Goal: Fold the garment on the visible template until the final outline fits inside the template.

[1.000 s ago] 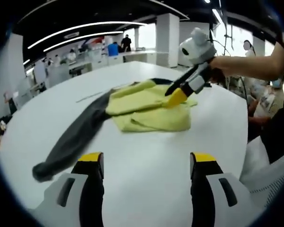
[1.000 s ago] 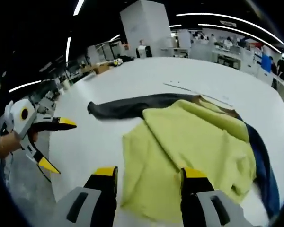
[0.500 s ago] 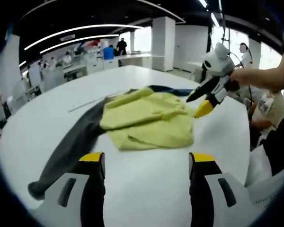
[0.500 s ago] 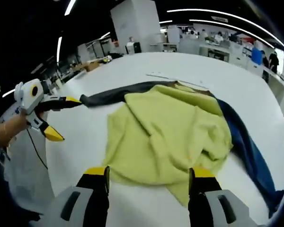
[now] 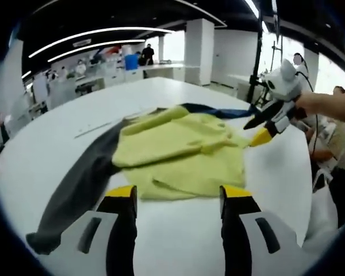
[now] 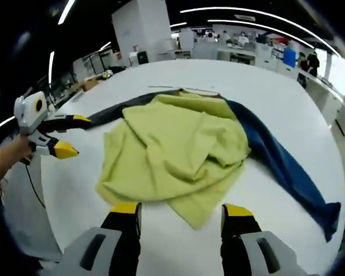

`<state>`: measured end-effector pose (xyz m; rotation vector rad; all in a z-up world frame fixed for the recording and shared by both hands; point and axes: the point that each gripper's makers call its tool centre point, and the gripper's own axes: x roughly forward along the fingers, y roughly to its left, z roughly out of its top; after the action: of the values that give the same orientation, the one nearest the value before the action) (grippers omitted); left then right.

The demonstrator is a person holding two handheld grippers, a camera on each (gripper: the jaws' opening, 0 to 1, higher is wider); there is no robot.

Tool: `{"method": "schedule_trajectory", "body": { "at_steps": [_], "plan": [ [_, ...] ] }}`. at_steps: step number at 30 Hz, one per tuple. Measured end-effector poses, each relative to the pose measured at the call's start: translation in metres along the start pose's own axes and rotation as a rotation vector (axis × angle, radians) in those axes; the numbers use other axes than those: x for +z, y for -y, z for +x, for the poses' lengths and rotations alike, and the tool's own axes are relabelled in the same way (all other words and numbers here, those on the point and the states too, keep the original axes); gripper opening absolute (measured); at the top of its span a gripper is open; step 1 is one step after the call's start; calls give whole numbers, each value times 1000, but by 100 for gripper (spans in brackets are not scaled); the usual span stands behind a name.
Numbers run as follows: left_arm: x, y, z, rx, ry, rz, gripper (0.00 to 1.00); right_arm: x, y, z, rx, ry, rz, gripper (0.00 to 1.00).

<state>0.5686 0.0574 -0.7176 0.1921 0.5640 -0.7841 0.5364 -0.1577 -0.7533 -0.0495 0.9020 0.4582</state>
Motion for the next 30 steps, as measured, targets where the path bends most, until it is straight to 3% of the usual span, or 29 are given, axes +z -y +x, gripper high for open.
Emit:
{"method": "schedule_trajectory", "body": {
  "at_steps": [5, 10, 19, 26, 30],
  "plan": [
    [-1, -8, 12, 29, -26, 32, 49, -9, 6, 0, -32, -13, 67, 40],
    [3, -14, 25, 30, -5, -12, 45, -14, 7, 2, -57, -7, 159, 33],
    [1, -17, 47, 35, -30, -5, 35, -19, 8, 9, -122, -5, 190, 28],
    [-16, -22, 56, 57, -91, -31, 18, -20, 8, 10, -179, 7, 184, 22],
    [-18, -23, 55, 71, -97, -6, 16, -19, 6, 12, -207, 12, 182, 18]
  ]
}}
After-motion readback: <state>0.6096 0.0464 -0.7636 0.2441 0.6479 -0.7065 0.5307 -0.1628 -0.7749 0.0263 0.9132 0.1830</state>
